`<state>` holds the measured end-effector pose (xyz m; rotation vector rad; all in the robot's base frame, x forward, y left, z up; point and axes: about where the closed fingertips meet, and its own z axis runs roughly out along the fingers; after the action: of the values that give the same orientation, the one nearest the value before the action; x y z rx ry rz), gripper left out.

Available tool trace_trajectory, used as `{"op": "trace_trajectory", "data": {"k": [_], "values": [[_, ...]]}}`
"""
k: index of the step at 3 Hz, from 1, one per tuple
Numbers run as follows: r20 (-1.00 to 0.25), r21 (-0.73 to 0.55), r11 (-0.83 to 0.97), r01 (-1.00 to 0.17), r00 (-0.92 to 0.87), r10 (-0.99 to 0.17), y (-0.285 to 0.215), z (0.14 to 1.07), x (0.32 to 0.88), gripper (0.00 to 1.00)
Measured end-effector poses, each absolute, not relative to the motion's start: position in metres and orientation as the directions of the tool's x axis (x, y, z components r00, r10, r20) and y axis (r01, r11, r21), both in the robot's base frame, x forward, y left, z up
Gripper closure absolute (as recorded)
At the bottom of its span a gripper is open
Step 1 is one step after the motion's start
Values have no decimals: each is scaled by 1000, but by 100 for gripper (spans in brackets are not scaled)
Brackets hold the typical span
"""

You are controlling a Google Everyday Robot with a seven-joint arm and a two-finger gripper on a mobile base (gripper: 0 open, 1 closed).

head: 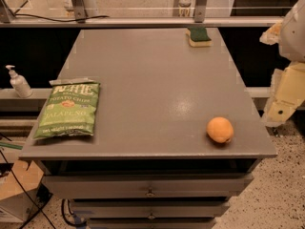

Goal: Move orange near green jalapeno chip bag

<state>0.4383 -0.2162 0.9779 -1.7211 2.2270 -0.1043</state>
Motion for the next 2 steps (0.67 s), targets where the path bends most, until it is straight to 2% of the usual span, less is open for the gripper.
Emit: {"op": "trace_trajectory", "data": {"k": [1,2], "values": [[-205,-261,262,-929,-211,-956,-216,981,439,0],[-265,-255,229,-940,-160,-951,-210,981,444,0]]}}
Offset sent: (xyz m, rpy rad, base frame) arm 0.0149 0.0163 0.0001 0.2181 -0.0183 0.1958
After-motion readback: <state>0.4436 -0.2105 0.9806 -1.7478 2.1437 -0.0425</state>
